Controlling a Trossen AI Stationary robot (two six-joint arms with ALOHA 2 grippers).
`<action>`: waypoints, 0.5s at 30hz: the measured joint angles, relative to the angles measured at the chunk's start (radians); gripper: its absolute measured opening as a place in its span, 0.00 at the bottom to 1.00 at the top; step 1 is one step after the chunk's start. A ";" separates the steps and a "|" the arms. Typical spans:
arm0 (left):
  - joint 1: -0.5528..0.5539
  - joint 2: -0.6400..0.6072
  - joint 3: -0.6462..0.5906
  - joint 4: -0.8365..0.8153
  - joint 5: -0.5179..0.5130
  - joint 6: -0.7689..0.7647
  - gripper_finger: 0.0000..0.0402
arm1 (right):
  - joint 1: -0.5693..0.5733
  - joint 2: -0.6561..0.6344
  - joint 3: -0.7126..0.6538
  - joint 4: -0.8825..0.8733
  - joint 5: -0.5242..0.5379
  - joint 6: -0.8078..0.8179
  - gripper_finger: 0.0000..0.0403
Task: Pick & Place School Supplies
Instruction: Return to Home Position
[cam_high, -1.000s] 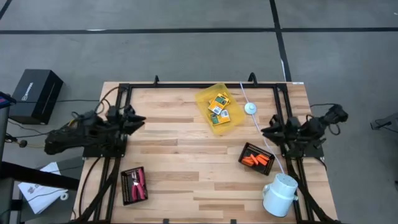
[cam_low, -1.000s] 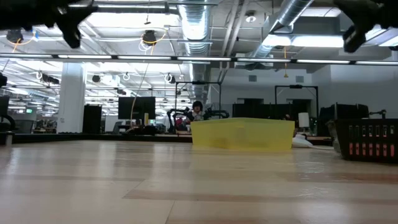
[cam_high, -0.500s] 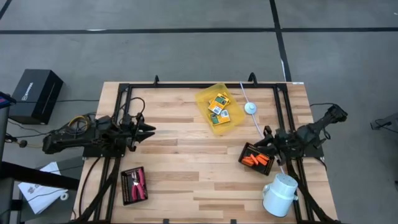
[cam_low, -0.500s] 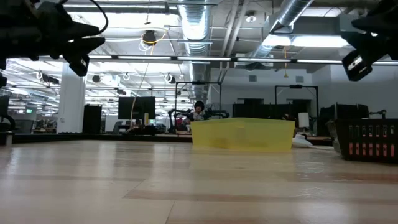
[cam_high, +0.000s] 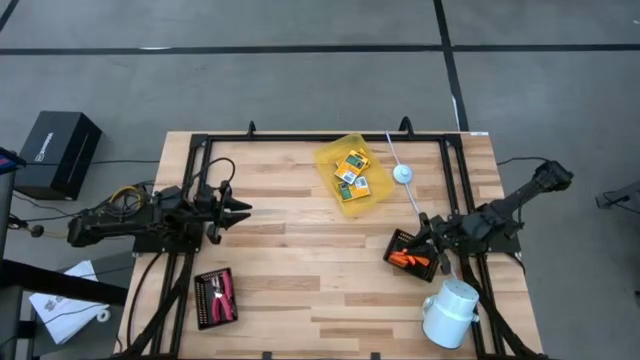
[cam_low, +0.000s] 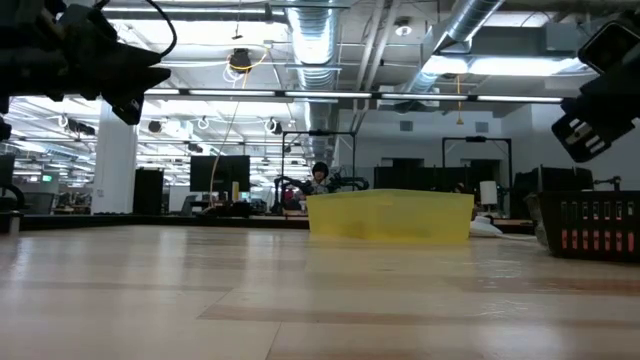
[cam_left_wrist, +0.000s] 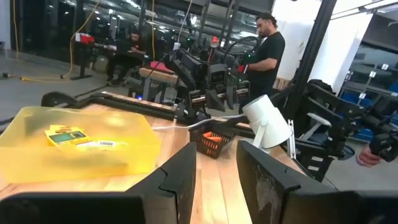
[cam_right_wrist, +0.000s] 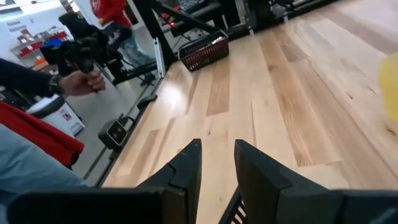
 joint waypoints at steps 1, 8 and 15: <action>0.000 0.000 0.000 0.000 0.000 0.006 0.28 | 0.000 -0.001 0.000 0.000 0.000 -0.011 0.22; 0.000 0.000 0.000 0.002 0.049 0.007 0.28 | 0.001 -0.041 0.000 -0.004 -0.052 -0.175 0.22; 0.000 0.000 0.000 0.004 0.082 0.007 0.28 | 0.001 -0.050 0.000 -0.018 -0.133 -0.227 0.22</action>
